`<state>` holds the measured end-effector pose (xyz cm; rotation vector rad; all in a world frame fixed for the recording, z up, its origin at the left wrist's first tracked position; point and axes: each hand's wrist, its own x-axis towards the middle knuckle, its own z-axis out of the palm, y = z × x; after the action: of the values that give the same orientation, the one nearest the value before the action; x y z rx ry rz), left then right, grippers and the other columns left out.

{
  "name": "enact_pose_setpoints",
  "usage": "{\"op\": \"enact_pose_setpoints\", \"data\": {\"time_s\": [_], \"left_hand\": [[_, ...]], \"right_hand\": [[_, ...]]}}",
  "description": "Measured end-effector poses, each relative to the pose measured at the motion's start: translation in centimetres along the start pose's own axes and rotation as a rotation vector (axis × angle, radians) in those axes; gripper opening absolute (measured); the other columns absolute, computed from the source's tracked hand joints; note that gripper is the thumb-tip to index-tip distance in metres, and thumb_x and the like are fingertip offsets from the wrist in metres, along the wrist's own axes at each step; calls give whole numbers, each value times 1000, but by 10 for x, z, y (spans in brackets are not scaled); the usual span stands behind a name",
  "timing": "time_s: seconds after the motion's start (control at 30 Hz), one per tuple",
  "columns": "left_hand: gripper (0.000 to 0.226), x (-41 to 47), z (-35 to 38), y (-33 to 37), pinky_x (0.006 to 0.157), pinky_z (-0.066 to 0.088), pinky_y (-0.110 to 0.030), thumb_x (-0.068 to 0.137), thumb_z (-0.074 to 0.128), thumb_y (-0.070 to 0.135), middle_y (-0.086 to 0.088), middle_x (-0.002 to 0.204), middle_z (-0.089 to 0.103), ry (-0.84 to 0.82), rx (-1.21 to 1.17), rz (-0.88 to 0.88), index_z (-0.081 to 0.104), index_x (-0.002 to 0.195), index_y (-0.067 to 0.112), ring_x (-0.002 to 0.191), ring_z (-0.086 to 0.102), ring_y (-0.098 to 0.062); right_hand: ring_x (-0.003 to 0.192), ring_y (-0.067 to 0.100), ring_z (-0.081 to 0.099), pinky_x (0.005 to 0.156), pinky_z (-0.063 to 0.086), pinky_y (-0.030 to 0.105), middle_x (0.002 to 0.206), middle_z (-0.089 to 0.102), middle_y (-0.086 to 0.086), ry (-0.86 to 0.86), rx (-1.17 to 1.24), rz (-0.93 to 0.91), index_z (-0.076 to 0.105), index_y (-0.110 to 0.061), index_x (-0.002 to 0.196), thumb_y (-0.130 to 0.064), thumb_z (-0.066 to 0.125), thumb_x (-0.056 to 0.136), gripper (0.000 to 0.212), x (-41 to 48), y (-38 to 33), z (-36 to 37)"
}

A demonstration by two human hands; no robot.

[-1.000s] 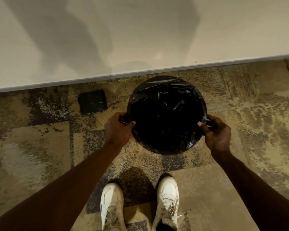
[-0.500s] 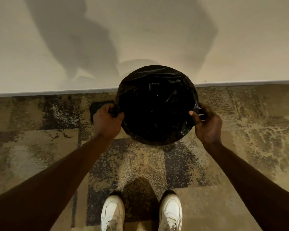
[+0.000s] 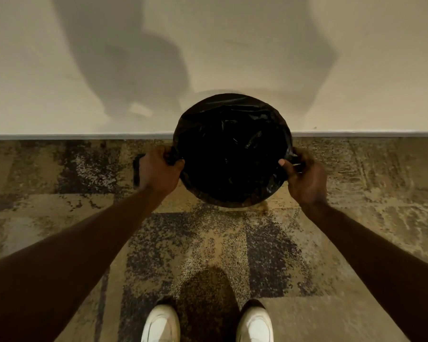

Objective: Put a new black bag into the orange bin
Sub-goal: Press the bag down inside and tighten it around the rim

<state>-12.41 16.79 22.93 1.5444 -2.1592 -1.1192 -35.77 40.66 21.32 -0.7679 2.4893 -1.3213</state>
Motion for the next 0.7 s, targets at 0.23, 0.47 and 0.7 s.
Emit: {"op": "enact_pose_setpoints", "data": {"time_s": [0.23, 0.47, 0.7], "left_hand": [[31, 10, 15, 1, 88, 65, -44, 89, 80, 23, -7, 107, 81, -21, 2, 6, 76, 118, 13, 99, 76, -26], [26, 19, 21, 6, 86, 66, -51, 91, 78, 23, -7, 101, 80, -36, -27, -11, 75, 115, 14, 92, 77, -27], [30, 24, 24, 9, 85, 58, -35, 93, 77, 27, -6, 111, 79, -34, 13, 23, 73, 120, 14, 100, 73, -23]], "right_hand": [[91, 22, 74, 69, 56, 10, 103, 74, 5, 16, 20, -5, 65, -5, 134, -22, 72, 98, 40, 1, 14, 1], [94, 18, 73, 72, 59, 12, 108, 75, 4, 30, 6, 40, 65, -8, 136, -25, 72, 99, 42, 11, 22, 3], [89, 18, 72, 64, 53, 12, 105, 75, 3, 13, -60, 28, 65, -9, 134, -29, 71, 99, 41, 22, 20, 4]]}}
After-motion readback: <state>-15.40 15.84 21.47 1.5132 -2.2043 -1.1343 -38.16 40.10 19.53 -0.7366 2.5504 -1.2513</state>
